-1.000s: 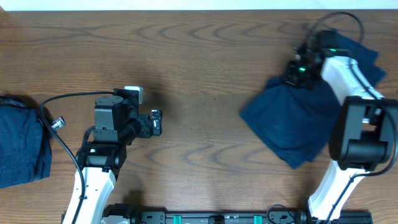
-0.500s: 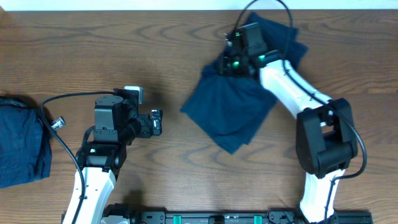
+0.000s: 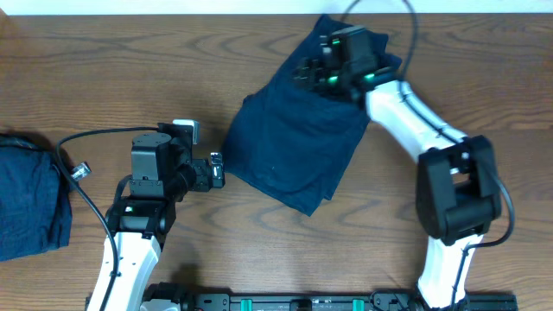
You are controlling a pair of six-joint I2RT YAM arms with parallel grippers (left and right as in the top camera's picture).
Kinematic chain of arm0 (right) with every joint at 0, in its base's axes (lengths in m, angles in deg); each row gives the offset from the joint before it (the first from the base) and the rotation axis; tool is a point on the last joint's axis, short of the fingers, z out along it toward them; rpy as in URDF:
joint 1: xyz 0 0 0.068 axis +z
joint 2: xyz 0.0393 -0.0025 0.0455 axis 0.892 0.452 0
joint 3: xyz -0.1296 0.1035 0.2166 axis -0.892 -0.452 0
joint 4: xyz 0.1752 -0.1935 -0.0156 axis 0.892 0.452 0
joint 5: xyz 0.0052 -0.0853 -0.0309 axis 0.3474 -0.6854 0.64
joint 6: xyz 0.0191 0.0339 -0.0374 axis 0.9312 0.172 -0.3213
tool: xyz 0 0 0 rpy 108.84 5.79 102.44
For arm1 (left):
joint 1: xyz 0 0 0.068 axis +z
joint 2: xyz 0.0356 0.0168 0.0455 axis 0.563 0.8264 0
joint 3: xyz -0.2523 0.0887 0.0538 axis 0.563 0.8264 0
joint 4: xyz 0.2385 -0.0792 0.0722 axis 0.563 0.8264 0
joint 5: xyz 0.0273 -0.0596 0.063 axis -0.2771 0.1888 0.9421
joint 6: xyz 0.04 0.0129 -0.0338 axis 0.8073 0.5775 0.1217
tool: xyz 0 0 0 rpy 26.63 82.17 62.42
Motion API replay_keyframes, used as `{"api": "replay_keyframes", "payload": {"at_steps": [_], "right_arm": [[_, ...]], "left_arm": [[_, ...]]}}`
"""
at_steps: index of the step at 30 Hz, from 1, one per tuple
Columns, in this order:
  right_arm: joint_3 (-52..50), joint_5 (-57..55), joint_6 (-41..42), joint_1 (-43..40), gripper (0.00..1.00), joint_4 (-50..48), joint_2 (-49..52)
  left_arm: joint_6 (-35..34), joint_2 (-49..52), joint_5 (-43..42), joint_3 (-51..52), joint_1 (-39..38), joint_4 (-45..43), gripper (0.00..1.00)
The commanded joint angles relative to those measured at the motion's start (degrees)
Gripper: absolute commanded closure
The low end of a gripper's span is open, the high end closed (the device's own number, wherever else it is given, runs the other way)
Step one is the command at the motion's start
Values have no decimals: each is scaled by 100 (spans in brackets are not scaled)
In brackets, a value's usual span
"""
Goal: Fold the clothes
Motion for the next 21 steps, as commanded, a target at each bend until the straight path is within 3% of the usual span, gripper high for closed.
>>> {"api": "replay_keyframes", "payload": {"at_steps": [1, 6, 12, 21], "right_arm": [[107, -105, -101, -802, 19, 332, 57], [149, -76, -931, -1829, 11, 1303, 55], [151, -157, -1499, -2719, 3, 2063, 55], [151, -149, -1797, -2949, 1, 2245, 55]], "left_arm": [[-11, 39, -26, -120, 22, -7, 2], [-11, 407, -466, -120, -46, -125, 2], [-26, 1309, -629, -120, -693, -498, 2], [-774, 2347, -680, -120, -2258, -1329, 2]]}}
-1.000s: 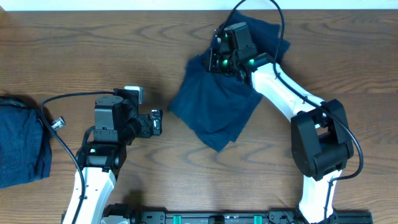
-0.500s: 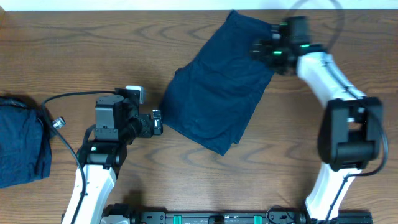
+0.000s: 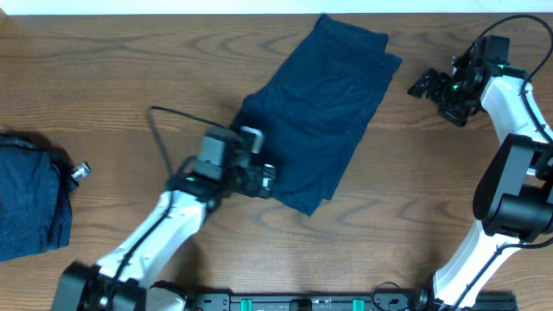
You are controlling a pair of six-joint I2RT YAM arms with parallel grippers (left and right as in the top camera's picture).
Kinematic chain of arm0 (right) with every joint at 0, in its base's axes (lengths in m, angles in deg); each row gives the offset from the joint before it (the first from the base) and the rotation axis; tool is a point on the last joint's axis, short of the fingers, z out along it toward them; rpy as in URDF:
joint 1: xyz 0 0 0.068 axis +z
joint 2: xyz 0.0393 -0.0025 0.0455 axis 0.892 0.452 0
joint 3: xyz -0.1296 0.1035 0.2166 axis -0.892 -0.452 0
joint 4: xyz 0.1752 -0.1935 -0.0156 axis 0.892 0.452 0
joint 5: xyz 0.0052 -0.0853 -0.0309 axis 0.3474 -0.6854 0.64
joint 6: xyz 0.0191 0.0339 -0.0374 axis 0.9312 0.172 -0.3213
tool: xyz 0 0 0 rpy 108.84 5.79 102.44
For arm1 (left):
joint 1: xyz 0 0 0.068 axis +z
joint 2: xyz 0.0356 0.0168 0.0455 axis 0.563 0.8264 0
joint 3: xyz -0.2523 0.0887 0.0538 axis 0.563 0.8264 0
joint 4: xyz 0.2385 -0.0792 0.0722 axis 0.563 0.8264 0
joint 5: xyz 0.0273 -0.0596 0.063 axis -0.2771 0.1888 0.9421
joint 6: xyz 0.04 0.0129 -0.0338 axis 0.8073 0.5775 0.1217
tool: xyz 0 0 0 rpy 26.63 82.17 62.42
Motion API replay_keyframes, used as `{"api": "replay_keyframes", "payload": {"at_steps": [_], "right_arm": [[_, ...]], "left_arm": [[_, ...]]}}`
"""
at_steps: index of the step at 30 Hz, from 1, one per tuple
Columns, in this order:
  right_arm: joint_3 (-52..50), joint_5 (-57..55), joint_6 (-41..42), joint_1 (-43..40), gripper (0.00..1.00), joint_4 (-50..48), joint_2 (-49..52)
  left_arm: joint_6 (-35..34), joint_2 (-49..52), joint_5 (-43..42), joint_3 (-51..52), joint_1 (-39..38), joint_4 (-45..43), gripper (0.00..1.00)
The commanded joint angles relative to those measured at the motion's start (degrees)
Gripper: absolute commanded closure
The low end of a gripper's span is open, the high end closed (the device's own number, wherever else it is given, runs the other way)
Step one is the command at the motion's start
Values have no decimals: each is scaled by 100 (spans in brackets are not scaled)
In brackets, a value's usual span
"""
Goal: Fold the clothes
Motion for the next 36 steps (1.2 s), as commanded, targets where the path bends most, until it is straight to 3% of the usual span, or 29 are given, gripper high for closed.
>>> {"api": "replay_keyframes", "payload": {"at_steps": [1, 10, 16, 28, 35, 36], "right_arm": [[114, 22, -251, 33, 1, 2, 55], [114, 422, -354, 33, 1, 15, 55], [114, 627, -358, 33, 1, 85, 55], [111, 986, -466, 245, 2, 133, 55], [111, 984, -511, 348, 18, 133, 55], [111, 986, -531, 358, 27, 133, 55]], "left_arm": [[-522, 289, -76, -120, -529, -173, 2], [-651, 791, -59, -122, -1788, -549, 2], [-820, 1012, 192, -122, -2175, -662, 2], [-726, 1384, 2505, -122, -2076, -1071, 2], [-730, 1729, 2435, -162, -2035, -1108, 2], [-730, 1727, 2437, -170, -2035, -1110, 2]]}}
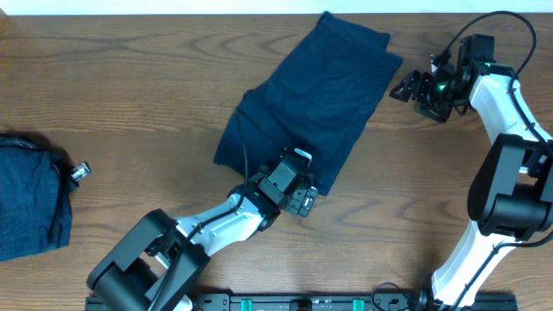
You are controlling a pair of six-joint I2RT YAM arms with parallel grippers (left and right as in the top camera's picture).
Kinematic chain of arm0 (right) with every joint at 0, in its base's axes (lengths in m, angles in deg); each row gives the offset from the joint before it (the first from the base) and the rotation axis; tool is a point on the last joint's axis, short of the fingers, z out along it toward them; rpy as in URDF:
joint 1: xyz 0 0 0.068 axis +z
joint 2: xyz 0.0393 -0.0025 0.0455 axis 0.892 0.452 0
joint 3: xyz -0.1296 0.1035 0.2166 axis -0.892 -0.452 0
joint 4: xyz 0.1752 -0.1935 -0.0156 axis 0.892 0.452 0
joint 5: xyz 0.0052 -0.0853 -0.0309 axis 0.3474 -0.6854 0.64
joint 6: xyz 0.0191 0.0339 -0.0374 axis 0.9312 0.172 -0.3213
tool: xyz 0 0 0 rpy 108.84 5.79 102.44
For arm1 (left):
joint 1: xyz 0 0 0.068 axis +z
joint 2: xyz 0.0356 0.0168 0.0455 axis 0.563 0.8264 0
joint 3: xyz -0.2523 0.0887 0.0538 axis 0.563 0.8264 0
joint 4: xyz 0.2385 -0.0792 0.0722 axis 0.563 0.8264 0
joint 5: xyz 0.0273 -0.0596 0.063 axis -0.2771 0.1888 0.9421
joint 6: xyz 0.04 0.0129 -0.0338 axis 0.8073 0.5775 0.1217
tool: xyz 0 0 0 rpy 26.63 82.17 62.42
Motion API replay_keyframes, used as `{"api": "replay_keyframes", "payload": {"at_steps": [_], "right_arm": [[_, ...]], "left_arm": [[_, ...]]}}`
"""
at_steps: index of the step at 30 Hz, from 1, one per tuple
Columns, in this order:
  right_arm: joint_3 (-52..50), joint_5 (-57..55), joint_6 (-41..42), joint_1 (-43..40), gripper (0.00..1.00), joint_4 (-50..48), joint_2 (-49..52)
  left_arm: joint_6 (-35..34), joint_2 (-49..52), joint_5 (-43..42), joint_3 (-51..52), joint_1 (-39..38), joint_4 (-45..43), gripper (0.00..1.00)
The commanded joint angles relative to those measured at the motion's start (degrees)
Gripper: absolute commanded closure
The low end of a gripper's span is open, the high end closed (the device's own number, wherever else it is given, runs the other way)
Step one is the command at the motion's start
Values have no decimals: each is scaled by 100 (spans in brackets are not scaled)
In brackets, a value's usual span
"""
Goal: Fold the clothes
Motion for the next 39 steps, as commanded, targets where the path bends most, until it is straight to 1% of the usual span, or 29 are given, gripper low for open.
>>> {"api": "replay_keyframes", "payload": {"at_steps": [1, 4, 5, 6, 7, 11, 13, 16, 20, 25, 28, 32, 33, 34, 35, 37, 39], "right_arm": [[111, 94, -105, 66, 31, 2, 55], [111, 92, -103, 70, 76, 17, 55], [111, 92, -103, 70, 87, 28, 55], [111, 92, -103, 70, 96, 48, 55], [111, 92, -103, 70, 99, 74, 55], [111, 92, -129, 74, 99, 127, 55], [111, 90, -144, 74, 99, 133, 55], [111, 90, -144, 74, 99, 181, 55], [111, 90, -170, 74, 99, 251, 55], [111, 87, -212, 114, 99, 267, 55], [111, 90, -236, 216, 99, 284, 55], [111, 68, -369, 463, 99, 363, 55], [111, 68, -431, 535, 94, 385, 55], [111, 68, -514, 625, 69, 417, 55], [109, 66, -649, 754, 34, 455, 55], [107, 61, -859, 911, 1, 476, 57], [94, -26, -1073, 1145, 1, 428, 57]], "left_arm": [[-35, 190, 153, -24, 50, 55, 2], [-33, 192, 153, -24, 55, 59, 2], [-33, 192, 153, -24, 55, 59, 2], [-33, 190, 153, -24, 55, 59, 2], [-31, 188, 153, -24, 57, 59, 2], [166, 184, 153, -28, 214, 105, 2], [332, 184, 155, -28, 426, 203, 2], [407, 184, 151, -28, 914, 424, 2], [407, 184, 35, -28, 1799, 632, 2], [407, 184, -647, -107, 3104, 643, 2], [407, 184, -890, -240, 3849, 638, 2], [420, 184, -955, -590, 4671, 732, 2], [459, 184, -1082, -693, 4843, 765, 2], [468, 184, -1224, -780, 4968, 813, 2], [468, 181, -1458, -896, 5097, 905, 2], [468, 177, -1805, -1019, 5180, 1023, 2], [468, 168, -2124, -1121, 5180, 1132, 2]]}}
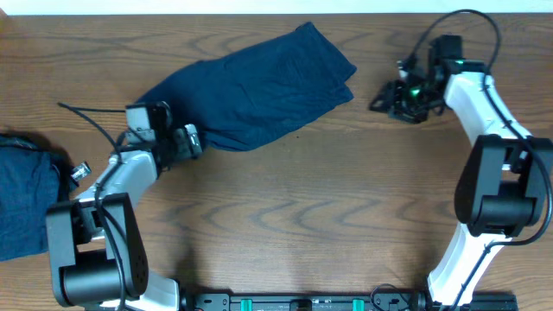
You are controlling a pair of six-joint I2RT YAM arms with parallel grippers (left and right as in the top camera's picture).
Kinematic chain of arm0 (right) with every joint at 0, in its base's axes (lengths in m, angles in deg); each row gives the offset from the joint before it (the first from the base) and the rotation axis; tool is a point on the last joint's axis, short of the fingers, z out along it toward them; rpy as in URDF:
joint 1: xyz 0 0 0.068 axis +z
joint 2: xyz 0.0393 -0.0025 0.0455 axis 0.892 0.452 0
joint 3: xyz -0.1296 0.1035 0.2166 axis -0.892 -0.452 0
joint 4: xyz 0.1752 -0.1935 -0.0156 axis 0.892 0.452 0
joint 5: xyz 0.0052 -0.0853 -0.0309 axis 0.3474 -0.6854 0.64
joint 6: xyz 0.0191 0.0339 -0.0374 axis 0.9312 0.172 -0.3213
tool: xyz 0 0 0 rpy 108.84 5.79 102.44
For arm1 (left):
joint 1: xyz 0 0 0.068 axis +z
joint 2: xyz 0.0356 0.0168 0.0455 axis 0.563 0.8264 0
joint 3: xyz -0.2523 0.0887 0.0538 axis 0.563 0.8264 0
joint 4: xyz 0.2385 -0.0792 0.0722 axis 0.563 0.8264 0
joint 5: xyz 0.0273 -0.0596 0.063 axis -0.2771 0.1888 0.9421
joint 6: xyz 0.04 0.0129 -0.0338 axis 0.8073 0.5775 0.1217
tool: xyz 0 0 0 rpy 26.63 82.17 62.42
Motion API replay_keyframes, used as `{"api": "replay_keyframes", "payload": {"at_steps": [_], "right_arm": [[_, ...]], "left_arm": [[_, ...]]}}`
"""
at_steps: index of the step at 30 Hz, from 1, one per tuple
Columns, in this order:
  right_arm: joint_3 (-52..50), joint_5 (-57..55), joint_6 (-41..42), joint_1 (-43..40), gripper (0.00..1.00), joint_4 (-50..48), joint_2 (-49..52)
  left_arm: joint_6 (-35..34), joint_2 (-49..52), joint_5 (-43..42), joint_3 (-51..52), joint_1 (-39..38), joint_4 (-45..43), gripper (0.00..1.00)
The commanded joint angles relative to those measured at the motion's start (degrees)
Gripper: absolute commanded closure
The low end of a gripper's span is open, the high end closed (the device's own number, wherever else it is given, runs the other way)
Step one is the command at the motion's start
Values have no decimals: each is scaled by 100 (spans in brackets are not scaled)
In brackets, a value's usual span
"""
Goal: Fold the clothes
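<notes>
A dark blue garment lies folded on the wooden table, stretched from lower left to upper right. My left gripper sits at its lower left end, shut on the cloth's edge. My right gripper hovers to the right of the garment's upper right corner, apart from it, with its fingers spread and nothing between them.
Another dark blue garment lies bundled at the table's left edge, with a small metal connector and a black cable beside it. The table's far edge runs just behind the garment. The arm bases stand along the front edge.
My left gripper was at the garment's lower corner near the table's middle and is now far to the left. The garment has turned and shifted left with it. The right gripper moved slightly left.
First my right gripper was on the garment's far end and my left stood beside its left edge. Then the right had let go and was off to the right, the left at the near edge, then the lower corner. Now the garment lies turned leftward.
</notes>
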Motion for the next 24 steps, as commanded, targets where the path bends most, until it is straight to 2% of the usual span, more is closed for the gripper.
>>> {"api": "replay_keyframes", "payload": {"at_steps": [1, 7, 14, 19, 24], "right_arm": [[94, -173, -472, 376, 1, -74, 59], [94, -584, -455, 813, 1, -632, 160], [94, -599, 356, 890, 1, -1290, 979], [94, -490, 555, 894, 1, -1685, 1471], [94, -256, 577, 955, 11, -1869, 1585]], "left_arm": [[-4, 13, -789, -254, -35, 111, 2], [-4, -293, -876, -306, -313, 223, 2], [-4, -667, -872, -306, -391, 328, 2], [-4, -678, -872, -306, -391, 437, 2], [-2, -678, -815, -306, -391, 426, 2]]}}
